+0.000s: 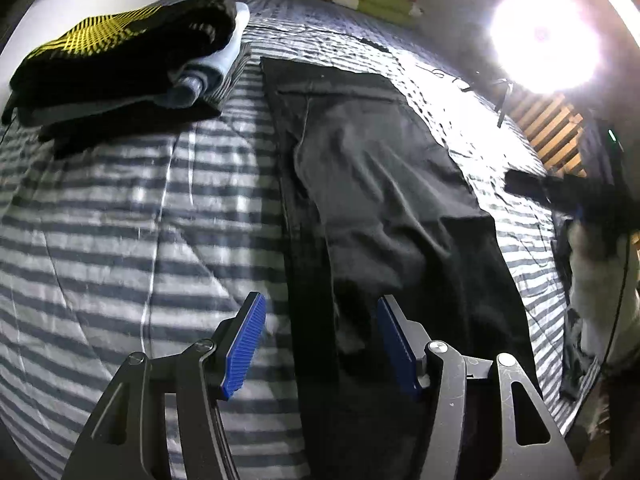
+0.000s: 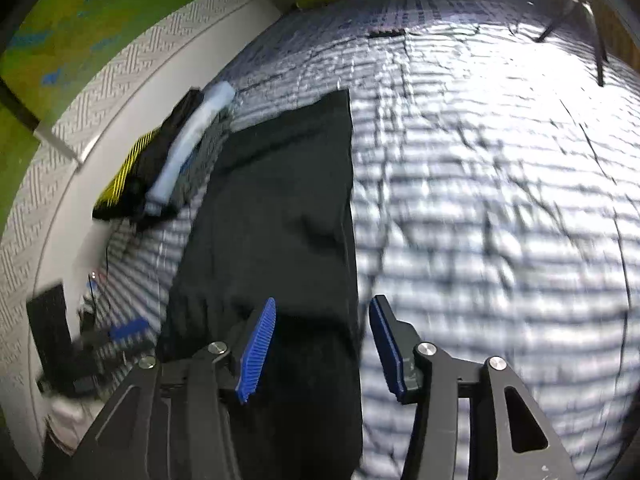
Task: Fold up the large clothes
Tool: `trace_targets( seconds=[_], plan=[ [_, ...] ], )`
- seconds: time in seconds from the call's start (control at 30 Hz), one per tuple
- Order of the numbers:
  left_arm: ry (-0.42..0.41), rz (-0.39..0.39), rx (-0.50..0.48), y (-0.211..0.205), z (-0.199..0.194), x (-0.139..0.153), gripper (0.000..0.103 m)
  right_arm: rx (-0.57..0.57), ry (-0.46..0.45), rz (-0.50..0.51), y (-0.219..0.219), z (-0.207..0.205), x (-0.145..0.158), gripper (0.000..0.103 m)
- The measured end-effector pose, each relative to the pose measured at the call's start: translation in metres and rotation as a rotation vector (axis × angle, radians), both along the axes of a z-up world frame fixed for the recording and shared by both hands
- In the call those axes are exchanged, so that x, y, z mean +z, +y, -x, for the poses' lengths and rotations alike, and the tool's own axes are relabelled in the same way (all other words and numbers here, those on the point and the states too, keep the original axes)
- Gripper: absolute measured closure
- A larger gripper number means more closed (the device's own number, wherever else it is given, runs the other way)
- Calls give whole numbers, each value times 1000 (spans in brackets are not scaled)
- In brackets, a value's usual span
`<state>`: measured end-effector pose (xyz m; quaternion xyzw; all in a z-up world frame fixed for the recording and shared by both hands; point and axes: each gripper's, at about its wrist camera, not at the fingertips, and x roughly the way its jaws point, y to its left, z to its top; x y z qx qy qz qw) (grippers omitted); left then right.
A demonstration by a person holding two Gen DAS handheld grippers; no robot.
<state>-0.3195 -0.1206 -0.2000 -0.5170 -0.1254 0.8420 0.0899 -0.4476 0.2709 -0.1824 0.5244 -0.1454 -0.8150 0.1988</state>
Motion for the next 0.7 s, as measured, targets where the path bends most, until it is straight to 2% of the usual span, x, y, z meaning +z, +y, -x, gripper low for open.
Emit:
trace_targets(
  seconds=[0.13,0.27,0.4,0.5,0.53,0.63,0.67,0.7],
  plan=[
    [28,-26,11,-7,11,7,41,-30,16,9,-11,52,-2,52],
    [79,-35,3,-10,4,14,41,-35,-7,-16,-29,111,-21,51],
    [105,-5,-5,-17,-3,15,41,-47,-16,-44,-41,156,-41,51],
    [107,-4,1,-25,-5,15,41,-44,-21,-7,-49,179,-57,51],
    [110,-2,4,-28,-6,16,41,-54,19,5,-51,183,-56,50],
    [119,9,14,-34,-7,17,41,-55,49,19,-59,192,-58,48],
    [120,17,19,-36,-8,17,41,-43,62,4,-65,193,-57,52],
    [121,24,25,-37,-9,17,41,-29,55,-14,-68,194,-59,72]
  ],
)
